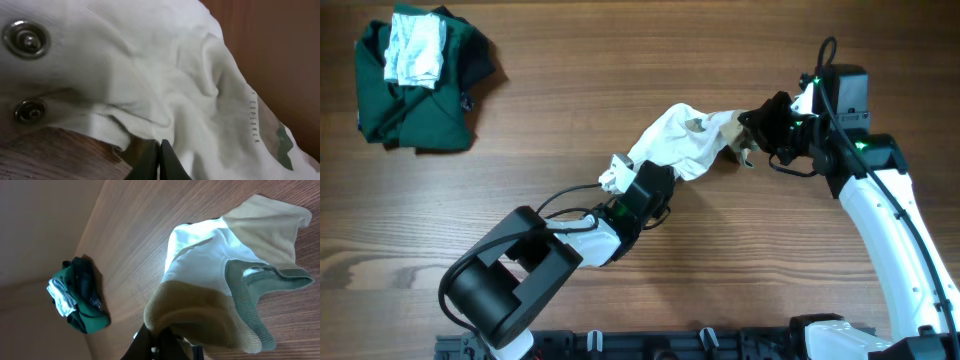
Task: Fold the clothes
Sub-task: 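Reach the left gripper to the shirt's white left end, then close the left gripper on the white shirt edge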
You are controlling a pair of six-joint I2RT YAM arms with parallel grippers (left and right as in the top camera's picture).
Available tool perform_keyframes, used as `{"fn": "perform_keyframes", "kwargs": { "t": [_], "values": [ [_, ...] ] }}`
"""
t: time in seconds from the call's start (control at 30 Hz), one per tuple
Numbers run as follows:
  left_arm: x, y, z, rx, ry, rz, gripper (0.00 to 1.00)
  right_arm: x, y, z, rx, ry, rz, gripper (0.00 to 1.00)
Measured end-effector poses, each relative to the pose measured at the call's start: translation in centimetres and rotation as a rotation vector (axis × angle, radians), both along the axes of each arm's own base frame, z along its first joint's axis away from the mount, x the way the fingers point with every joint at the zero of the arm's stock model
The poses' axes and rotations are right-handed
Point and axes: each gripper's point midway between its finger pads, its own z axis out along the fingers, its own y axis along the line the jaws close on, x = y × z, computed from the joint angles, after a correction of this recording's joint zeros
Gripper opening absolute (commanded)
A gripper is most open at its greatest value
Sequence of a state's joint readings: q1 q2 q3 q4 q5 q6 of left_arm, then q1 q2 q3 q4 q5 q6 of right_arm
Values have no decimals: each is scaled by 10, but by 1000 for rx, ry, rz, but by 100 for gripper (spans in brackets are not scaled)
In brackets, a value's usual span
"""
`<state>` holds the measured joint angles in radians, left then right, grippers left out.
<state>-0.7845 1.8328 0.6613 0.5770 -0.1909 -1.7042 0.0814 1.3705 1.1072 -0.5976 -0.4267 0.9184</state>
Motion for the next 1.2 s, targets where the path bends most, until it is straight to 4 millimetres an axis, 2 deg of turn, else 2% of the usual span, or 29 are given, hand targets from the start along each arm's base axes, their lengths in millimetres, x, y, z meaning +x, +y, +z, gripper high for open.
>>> {"fn": "perform_keyframes", "kwargs": {
  "t": [0.27, 0.3, 0.33, 0.5, 0.97, 1.2],
  "values": [
    [2, -2, 3, 35, -41, -36, 4, 0, 0, 0, 0, 0, 0, 6],
    [2, -2, 4, 37, -43, -38, 8, 0, 0, 0, 0, 0, 0, 6],
    [2, -2, 3, 37, -42, -38, 26, 0, 0, 0, 0, 0, 0, 6],
    [-1, 0, -2, 61, -27, -49, 37, 0, 0, 0, 0, 0, 0, 6],
    [-4, -2, -3, 59, -17, -66, 33, 0, 0, 0, 0, 0, 0, 6],
    [-3, -3, -8, 64, -12, -67, 37, 0, 0, 0, 0, 0, 0, 6]
  ]
}}
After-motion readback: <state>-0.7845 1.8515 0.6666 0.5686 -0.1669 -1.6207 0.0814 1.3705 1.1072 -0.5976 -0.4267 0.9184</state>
